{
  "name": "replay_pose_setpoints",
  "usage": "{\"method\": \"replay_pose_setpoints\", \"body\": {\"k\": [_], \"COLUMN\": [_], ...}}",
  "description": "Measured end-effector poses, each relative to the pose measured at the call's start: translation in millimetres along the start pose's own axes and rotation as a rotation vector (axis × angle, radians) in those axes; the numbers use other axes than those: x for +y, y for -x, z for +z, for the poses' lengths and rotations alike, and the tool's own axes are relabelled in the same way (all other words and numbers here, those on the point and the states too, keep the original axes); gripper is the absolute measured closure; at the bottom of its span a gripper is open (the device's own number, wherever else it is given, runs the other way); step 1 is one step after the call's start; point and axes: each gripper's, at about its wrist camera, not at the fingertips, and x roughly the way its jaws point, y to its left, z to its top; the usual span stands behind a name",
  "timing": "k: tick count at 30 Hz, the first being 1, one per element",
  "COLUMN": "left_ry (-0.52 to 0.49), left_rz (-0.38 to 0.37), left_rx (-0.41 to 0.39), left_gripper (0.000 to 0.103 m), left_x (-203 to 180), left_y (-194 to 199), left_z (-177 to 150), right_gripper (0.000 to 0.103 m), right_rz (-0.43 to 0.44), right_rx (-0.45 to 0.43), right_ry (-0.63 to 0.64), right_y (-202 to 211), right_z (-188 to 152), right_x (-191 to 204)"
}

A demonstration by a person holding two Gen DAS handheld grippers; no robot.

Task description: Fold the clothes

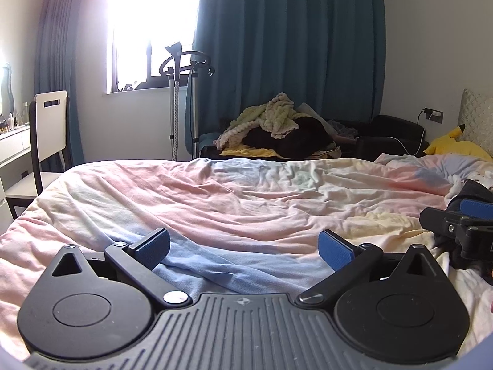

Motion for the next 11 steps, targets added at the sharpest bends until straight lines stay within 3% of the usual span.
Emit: {"method": "replay_pose_setpoints", "body": {"k": [11], "left_ry": [-0.004], "left_rz": [0.003], "left_rx": [-0.002], "left_gripper": [0.000], "left_x": [-1.0], "left_y": [3.2], "left_z": [-0.2], "right_gripper": [0.000], "right_rz": [-0.007], "right_rx": [0.009], "right_ry": [-0.001], "right_y": [-1.4], "right_z": [-2.2], "right_x": [0.8]}}
